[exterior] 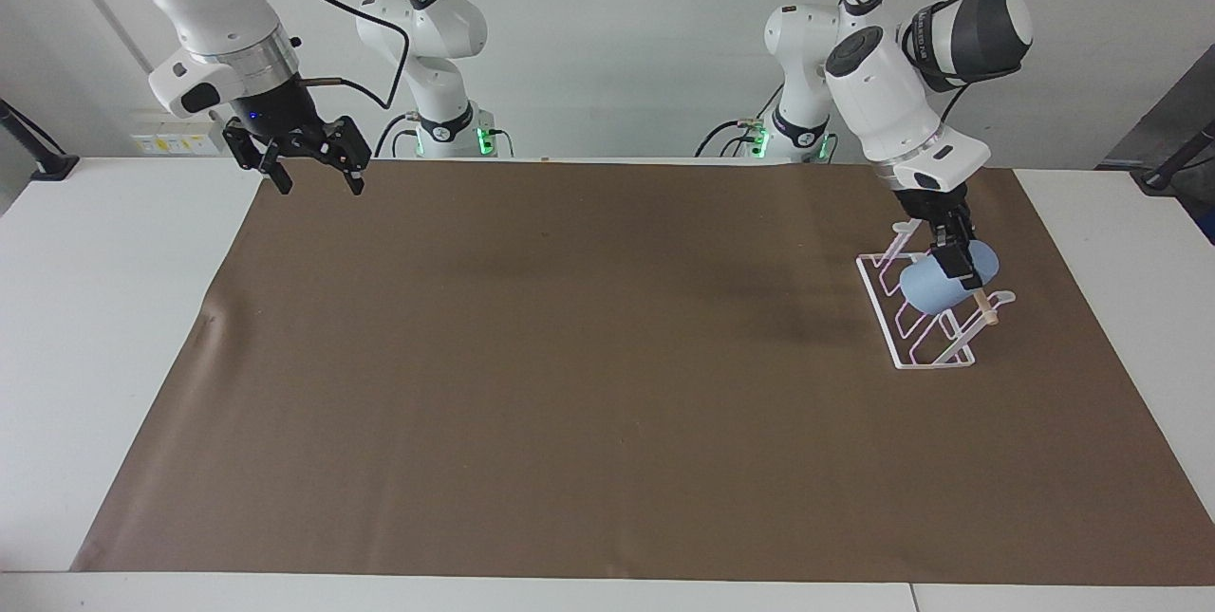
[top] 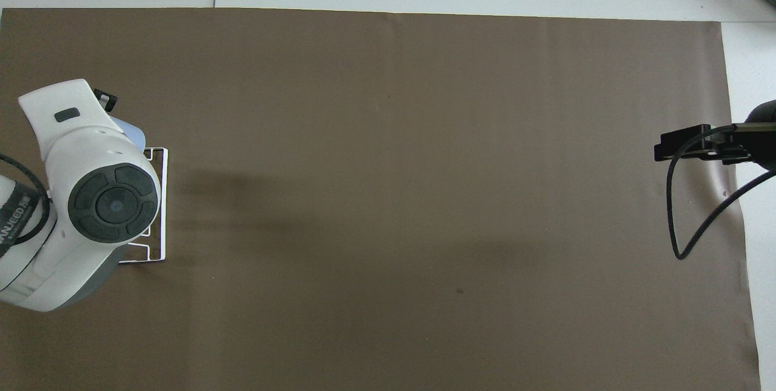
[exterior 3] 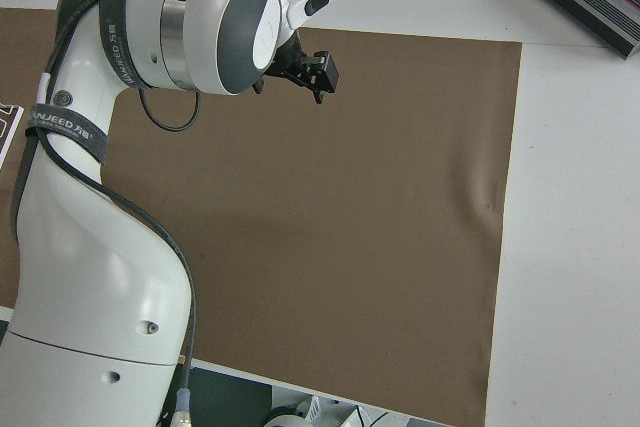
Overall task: Hang cup on cup holder
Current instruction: 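Carry the cup to the rack while the right gripper withdraws, then hang the blue cup on the top rack peg with the left gripper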
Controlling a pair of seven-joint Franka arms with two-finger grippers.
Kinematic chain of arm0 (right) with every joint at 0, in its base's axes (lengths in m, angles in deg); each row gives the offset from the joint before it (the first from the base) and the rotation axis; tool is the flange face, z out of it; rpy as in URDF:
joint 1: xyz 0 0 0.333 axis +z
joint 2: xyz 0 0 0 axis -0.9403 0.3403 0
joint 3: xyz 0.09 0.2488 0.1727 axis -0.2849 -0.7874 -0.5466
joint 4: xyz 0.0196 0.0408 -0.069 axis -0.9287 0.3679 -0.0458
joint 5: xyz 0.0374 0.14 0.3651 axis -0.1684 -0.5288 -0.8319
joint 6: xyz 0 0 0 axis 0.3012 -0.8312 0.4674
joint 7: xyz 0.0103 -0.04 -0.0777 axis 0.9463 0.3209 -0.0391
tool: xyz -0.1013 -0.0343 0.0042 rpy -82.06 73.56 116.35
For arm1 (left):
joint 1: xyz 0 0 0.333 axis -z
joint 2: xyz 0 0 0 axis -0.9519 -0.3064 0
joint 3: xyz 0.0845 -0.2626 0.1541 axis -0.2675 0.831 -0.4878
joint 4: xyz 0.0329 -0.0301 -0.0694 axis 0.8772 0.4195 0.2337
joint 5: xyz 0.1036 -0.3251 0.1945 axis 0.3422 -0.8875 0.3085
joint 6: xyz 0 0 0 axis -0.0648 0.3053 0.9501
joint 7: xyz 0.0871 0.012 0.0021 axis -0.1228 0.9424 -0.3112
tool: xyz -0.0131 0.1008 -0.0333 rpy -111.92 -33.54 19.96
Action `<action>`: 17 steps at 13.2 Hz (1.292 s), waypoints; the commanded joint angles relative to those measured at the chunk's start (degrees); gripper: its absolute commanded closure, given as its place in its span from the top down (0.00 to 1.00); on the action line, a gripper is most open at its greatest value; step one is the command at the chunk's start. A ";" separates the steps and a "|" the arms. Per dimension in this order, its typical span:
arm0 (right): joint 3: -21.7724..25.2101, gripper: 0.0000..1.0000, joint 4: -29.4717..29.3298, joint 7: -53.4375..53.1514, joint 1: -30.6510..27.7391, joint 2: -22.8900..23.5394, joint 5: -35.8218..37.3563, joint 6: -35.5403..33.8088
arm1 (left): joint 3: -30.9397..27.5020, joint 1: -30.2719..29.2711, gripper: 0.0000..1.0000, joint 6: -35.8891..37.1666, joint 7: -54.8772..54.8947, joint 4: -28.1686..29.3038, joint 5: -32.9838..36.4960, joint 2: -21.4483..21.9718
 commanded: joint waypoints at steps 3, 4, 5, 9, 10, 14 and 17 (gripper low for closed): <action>-0.41 1.00 -0.26 -1.21 -1.16 0.10 1.61 -0.72 | 0.41 -2.31 0.00 -3.29 -1.91 4.91 3.27 1.18; -0.32 1.00 -0.26 -1.30 -0.64 0.01 1.61 -1.16 | 0.41 -2.58 0.00 -4.25 -3.05 5.35 3.45 1.18; 0.81 1.00 -0.26 -1.21 0.24 0.01 1.61 -1.51 | 0.41 -3.36 0.00 -5.22 -4.89 6.40 5.54 1.18; 7.76 1.00 -0.18 -1.12 5.88 0.01 1.61 -1.17 | 0.50 -4.43 0.03 -7.77 -7.81 8.08 8.19 1.09; 7.68 1.00 -0.18 -1.04 5.87 0.01 1.61 -1.17 | 0.50 -4.43 0.49 -7.86 -7.72 7.99 8.19 1.09; 7.59 1.00 0.17 1.67 6.22 -0.25 3.70 -1.43 | 0.50 -3.81 1.00 -6.99 -7.02 7.38 8.28 1.01; 7.50 1.00 0.00 2.31 6.49 -0.17 3.90 -1.43 | 0.76 -3.64 1.00 -6.11 -5.27 2.82 8.19 -1.10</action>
